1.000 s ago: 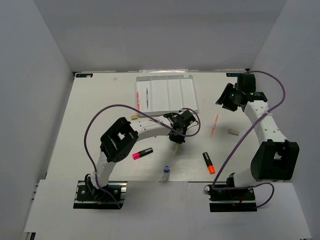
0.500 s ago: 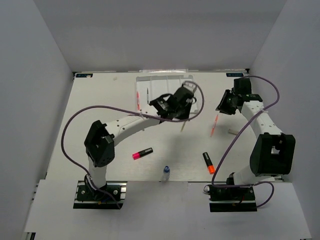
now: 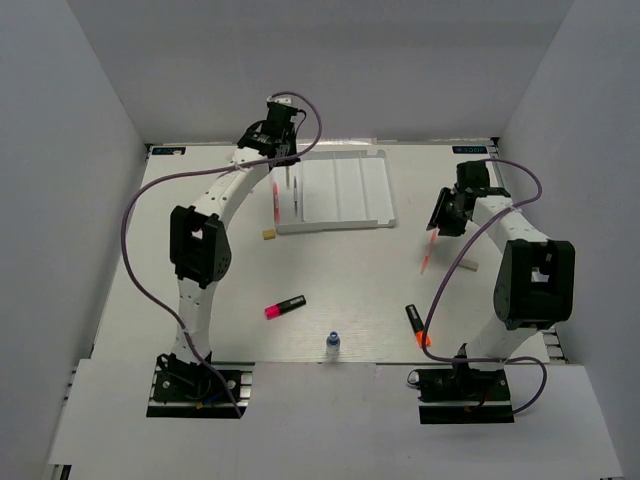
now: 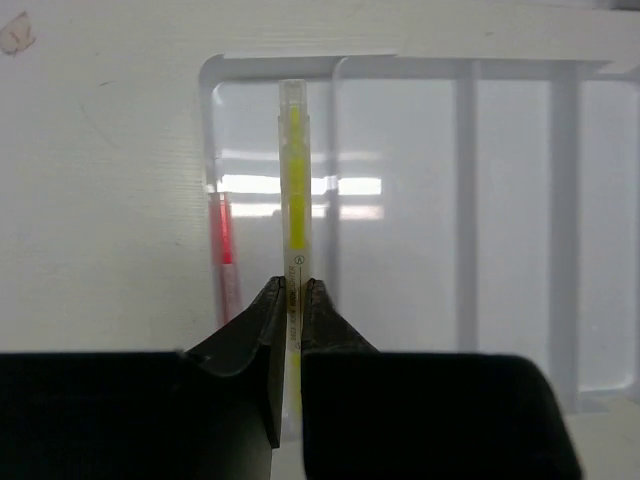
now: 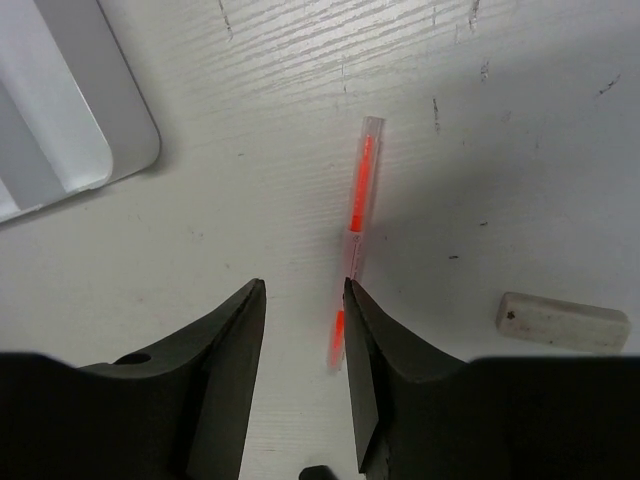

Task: Sort the stationery into containers
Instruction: Place the pen in the storage box, then pick up the pen from the center of the board.

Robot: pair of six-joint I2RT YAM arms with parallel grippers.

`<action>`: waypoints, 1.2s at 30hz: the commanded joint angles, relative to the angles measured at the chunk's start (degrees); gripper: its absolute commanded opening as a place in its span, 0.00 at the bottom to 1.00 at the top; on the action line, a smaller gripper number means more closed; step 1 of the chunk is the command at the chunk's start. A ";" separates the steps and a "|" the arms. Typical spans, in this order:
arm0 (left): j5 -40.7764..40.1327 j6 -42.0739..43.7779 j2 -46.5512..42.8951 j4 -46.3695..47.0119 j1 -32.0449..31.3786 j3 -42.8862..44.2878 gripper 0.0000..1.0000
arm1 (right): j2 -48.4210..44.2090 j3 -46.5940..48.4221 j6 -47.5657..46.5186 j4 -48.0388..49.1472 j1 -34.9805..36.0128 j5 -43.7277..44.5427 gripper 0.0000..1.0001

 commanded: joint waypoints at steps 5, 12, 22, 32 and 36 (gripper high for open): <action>6.40 1.88 5.67 -2.39 4.44 6.01 0.00 | 1.70 1.98 -1.79 2.47 -0.03 0.94 0.43; 12.03 0.65 9.45 -1.60 6.81 4.43 0.09 | 1.79 -0.04 -2.32 3.35 0.15 0.68 0.43; 10.98 0.74 9.19 -1.52 6.82 4.61 0.64 | 3.02 -2.24 -0.92 2.91 0.06 1.56 0.42; 10.54 1.18 5.59 -0.90 6.82 4.69 0.65 | 1.71 -8.13 -0.12 3.52 0.50 0.60 0.37; 11.86 1.44 3.13 -0.90 7.35 2.51 0.65 | 1.00 -9.36 0.05 4.58 1.64 1.65 0.37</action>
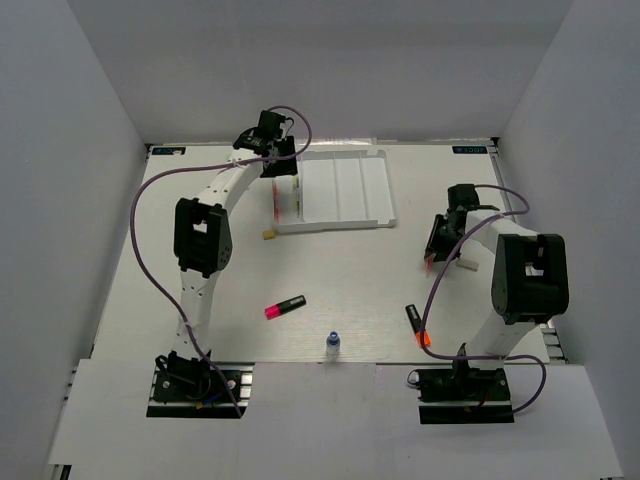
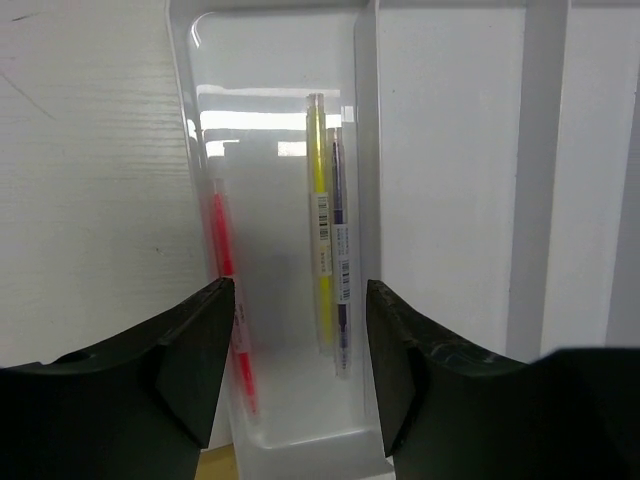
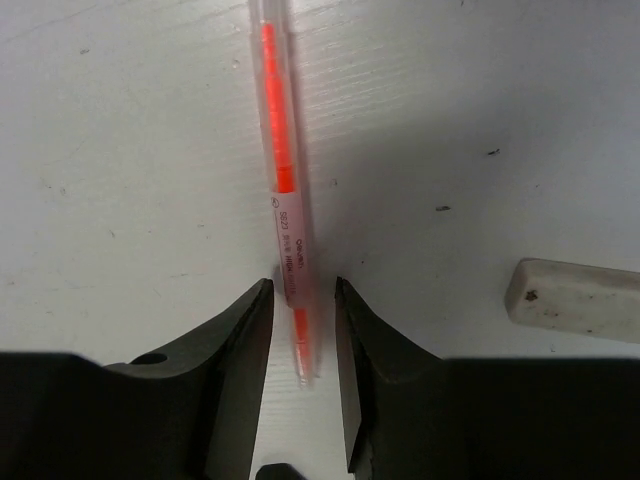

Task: Sort the stationery into containers
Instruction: Pick up the pen from the center of the board, then place the pen in the storage box.

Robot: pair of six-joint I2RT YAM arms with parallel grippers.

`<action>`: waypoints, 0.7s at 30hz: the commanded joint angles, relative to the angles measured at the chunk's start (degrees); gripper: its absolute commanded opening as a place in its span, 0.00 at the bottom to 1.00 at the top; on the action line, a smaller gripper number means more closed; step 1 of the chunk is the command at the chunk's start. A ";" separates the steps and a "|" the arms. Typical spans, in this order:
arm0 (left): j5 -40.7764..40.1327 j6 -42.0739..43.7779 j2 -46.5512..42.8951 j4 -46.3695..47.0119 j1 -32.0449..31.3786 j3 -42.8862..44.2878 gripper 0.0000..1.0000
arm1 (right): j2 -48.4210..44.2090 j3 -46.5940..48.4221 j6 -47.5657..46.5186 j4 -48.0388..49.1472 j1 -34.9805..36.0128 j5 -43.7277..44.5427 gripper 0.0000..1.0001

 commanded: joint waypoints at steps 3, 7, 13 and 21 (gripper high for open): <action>1.28 0.42 -9.46 1.77 0.77 -4.08 0.65 | -1.47 -0.80 0.55 2.44 1.29 1.17 0.37; 1.98 0.33 -12.72 3.35 1.90 -8.13 0.69 | -1.38 -2.90 0.21 4.28 2.44 1.17 0.31; 9.00 0.06 -15.97 3.52 3.84 -11.21 0.76 | -2.35 -6.86 -1.29 6.31 2.97 3.63 0.03; 16.83 1.03 -23.00 5.72 7.09 -17.54 0.75 | -7.35 4.81 -5.85 -0.89 3.23 2.06 0.00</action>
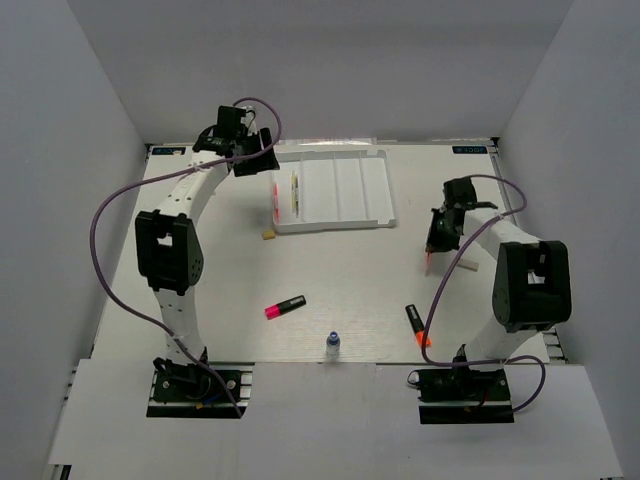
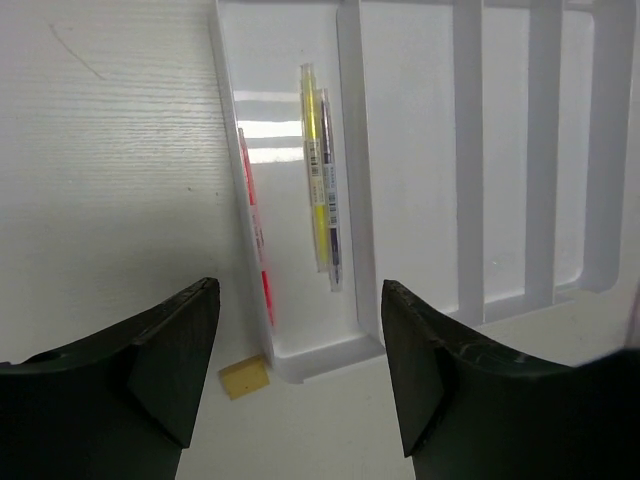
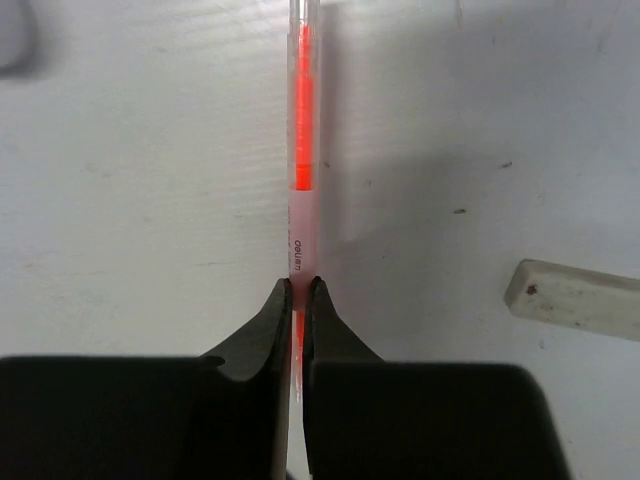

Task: Sort the stationery into containers
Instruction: Place the pen in the storage box.

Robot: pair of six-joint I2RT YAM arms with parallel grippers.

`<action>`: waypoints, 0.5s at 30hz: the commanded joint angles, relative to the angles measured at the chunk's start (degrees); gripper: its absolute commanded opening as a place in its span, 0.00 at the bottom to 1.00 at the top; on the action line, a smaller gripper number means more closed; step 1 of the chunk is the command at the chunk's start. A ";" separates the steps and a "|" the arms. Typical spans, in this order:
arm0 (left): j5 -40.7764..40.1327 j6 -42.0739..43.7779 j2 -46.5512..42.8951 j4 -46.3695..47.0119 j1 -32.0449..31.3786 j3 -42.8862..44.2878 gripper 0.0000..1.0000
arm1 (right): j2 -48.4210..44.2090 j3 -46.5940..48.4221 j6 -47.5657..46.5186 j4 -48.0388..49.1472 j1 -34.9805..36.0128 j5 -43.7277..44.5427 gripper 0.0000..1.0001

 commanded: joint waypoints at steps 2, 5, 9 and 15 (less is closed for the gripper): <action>6.19 1.14 -9.52 2.90 1.79 -6.00 0.76 | -4.30 13.19 -4.13 -3.54 1.74 -8.50 0.00; 10.59 0.53 -13.04 7.29 3.55 -11.55 0.77 | -0.18 23.29 -4.23 -3.98 4.03 -17.38 0.00; 12.79 -2.28 -17.97 12.74 6.09 -20.07 0.90 | 8.34 36.30 -3.35 -2.41 10.09 -20.15 0.00; 15.08 -2.11 -22.19 14.95 7.94 -25.44 0.92 | 26.07 57.05 -0.98 2.06 21.96 -18.66 0.00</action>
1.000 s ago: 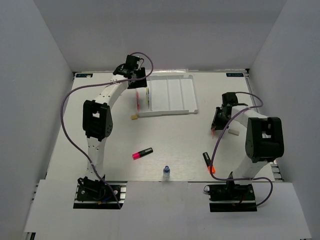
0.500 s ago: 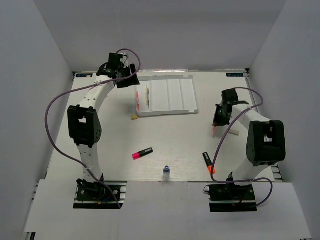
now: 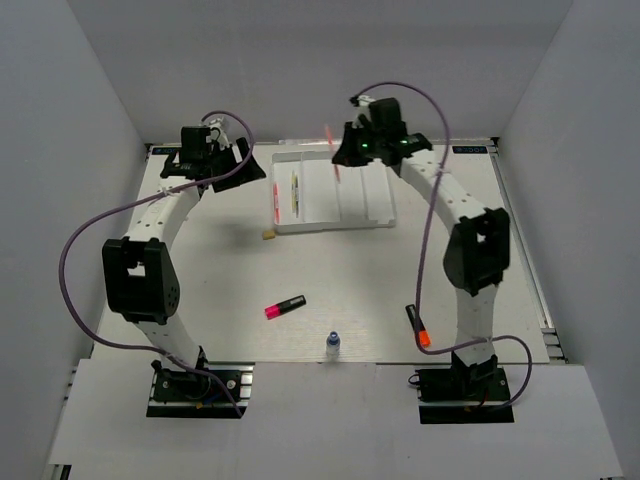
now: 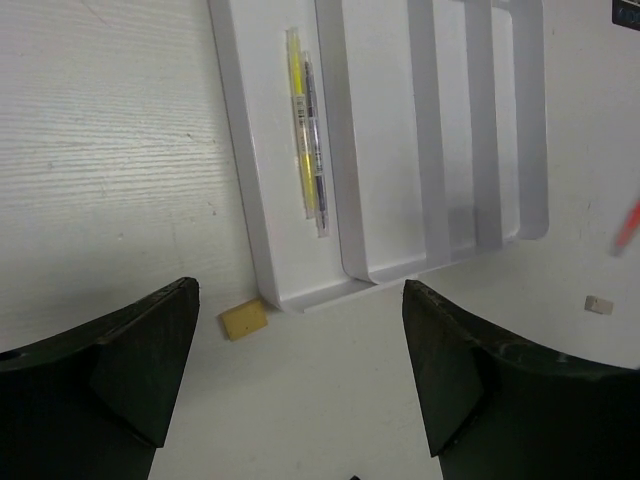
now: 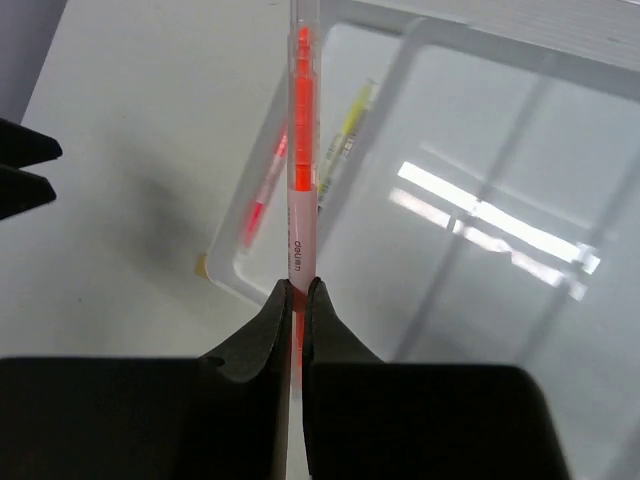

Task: Sort the stationery into containers
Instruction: Place the pen in the storage box.

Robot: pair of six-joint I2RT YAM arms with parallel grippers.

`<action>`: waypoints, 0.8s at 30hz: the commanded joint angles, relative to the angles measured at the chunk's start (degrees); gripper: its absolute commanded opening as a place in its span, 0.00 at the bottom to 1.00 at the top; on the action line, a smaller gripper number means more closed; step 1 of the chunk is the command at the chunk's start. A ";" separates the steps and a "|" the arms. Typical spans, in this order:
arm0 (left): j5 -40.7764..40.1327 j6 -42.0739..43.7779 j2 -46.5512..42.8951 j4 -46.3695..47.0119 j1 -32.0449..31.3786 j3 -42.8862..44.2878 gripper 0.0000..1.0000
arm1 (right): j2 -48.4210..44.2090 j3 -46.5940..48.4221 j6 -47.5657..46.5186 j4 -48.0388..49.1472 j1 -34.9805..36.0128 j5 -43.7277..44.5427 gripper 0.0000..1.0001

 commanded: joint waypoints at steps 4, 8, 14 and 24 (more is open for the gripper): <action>3.32 -0.12 -6.03 3.92 1.15 -3.36 0.93 | 15.87 15.84 0.40 3.92 8.38 0.82 0.00; 3.58 -0.38 -6.82 4.27 1.67 -4.41 0.93 | 20.45 20.60 2.06 5.94 10.24 3.98 0.00; 4.37 -0.74 -8.13 5.59 1.67 -6.96 0.94 | 24.93 20.69 3.56 7.00 12.61 4.43 0.00; 5.34 1.02 -10.16 4.09 1.67 -8.63 0.95 | 28.72 22.80 6.11 7.71 13.41 8.13 0.20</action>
